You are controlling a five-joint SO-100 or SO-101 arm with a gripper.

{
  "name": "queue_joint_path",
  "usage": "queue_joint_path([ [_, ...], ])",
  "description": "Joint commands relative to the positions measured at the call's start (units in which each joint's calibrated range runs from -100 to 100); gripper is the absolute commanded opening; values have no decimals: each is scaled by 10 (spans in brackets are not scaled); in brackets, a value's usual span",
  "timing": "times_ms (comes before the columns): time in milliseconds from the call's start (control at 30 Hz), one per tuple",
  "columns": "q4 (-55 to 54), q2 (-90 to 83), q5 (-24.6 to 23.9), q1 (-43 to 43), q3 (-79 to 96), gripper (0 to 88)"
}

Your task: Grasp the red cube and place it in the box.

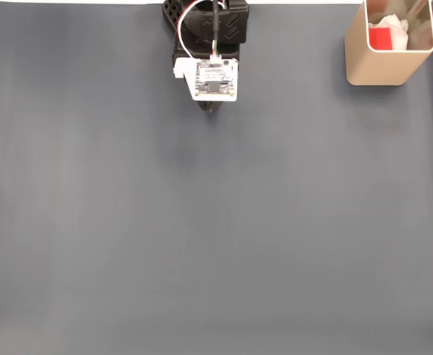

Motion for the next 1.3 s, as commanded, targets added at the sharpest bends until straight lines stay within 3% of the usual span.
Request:
queue_joint_path([
  [0, 14, 1, 8, 4, 8, 8],
  [1267, 17, 1, 21, -31, 8, 9],
])
